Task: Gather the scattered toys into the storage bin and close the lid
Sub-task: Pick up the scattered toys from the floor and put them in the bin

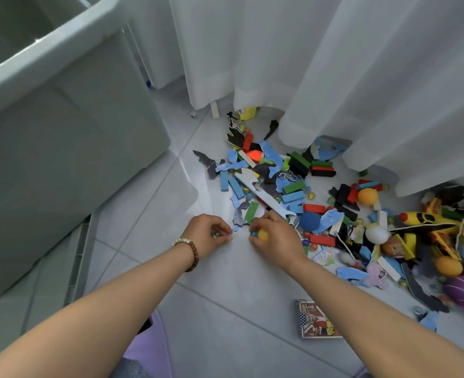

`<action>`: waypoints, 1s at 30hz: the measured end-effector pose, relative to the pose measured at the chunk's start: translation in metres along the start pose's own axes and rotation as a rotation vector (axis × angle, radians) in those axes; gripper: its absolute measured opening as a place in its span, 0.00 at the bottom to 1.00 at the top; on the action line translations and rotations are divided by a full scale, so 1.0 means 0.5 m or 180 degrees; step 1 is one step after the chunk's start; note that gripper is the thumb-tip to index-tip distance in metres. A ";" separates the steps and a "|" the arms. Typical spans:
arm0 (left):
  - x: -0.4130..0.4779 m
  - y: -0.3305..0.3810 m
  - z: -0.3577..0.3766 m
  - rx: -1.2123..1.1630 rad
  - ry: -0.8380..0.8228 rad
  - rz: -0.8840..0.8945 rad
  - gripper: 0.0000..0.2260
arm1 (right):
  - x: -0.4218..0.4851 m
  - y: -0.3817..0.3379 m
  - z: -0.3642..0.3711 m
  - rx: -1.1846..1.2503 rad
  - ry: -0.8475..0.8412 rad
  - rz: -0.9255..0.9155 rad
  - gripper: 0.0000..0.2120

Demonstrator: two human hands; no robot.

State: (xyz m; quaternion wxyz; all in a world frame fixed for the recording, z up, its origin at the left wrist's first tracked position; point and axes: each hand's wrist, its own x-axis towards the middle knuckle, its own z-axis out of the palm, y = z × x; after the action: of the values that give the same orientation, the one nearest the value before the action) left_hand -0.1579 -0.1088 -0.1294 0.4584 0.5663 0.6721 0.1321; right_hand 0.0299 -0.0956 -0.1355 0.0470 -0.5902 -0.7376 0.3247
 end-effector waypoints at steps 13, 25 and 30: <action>-0.009 0.131 -0.053 -0.2337 -0.0249 -0.0880 0.14 | 0.002 -0.074 -0.135 0.2592 0.0336 0.0940 0.03; -0.242 0.312 -0.575 -0.0743 0.0915 0.0734 0.18 | 0.060 -0.577 -0.475 0.2663 -0.0102 -0.0604 0.07; -0.271 0.097 -0.692 -0.0225 0.1704 -0.0428 0.15 | 0.141 -0.761 -0.352 0.0503 -0.0274 -0.1596 0.06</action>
State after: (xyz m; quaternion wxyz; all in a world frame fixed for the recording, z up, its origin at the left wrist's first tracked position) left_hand -0.4002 -0.0947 0.1559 0.2917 0.4491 0.8003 0.2697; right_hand -0.2309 0.0074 0.1840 0.1404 -0.3692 -0.8345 0.3842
